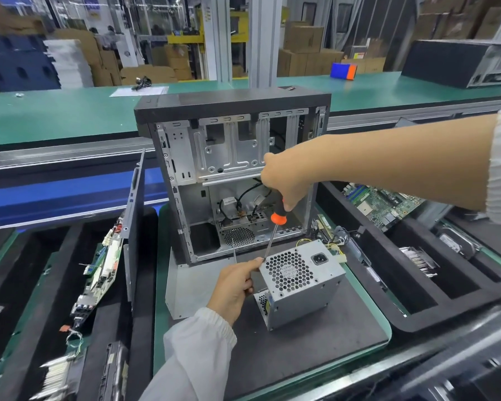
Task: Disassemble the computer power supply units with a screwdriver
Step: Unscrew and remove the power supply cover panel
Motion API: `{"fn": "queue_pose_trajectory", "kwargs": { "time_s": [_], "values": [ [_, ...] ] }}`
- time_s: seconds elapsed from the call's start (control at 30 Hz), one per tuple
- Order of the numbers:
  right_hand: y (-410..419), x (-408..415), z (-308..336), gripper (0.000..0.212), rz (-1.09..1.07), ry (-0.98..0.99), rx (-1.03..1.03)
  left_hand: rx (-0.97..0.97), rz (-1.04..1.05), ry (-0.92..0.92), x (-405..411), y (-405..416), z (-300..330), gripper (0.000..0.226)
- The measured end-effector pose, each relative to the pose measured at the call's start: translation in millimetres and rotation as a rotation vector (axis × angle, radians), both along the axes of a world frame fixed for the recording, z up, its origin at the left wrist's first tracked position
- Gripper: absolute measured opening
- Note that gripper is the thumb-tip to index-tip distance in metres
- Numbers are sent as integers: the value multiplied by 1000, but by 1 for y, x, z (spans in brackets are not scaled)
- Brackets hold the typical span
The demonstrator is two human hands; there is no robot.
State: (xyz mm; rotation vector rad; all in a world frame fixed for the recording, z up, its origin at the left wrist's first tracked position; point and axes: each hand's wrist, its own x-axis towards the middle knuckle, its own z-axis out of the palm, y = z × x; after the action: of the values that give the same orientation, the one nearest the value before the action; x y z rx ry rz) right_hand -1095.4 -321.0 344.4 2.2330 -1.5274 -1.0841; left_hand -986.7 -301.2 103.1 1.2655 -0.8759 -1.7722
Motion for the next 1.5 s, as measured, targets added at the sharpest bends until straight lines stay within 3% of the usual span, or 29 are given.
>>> {"fn": "queue_pose_trajectory", "kwargs": {
  "time_s": [0.1,0.2,0.3,0.5,0.63,0.83,0.9,1.0,1.13,1.4,1.5],
  "values": [
    [-1,-2,-4,57,-41,3,55,-5,3,1,-1,1,1,24],
    [-2,-4,-8,43,-62,-61,69,-13,-3,16,-2,2,2,32],
    [2,-5,-8,35,9,-6,72,23,10,26,-2,1,1,45],
    [6,-3,-8,33,207,44,-64,13,17,-21,-7,4,3,22],
    [8,-4,-3,35,184,-4,-83,-49,-12,-95,-4,6,3,14],
    [10,-9,1,32,125,-32,-79,-139,-34,-135,4,9,0,19],
    [11,-10,3,37,101,-26,-61,-215,28,-152,4,11,-2,18],
    [12,-14,7,40,66,-36,-56,-507,157,-254,8,12,2,5],
    [12,-23,11,43,9,-38,-51,-790,4,-514,6,12,8,12],
    [20,-38,3,42,-110,-123,0,-766,115,-502,-4,14,8,7],
    [17,-45,-2,43,-118,-205,-12,-545,348,-236,6,8,15,22]
  ]
}}
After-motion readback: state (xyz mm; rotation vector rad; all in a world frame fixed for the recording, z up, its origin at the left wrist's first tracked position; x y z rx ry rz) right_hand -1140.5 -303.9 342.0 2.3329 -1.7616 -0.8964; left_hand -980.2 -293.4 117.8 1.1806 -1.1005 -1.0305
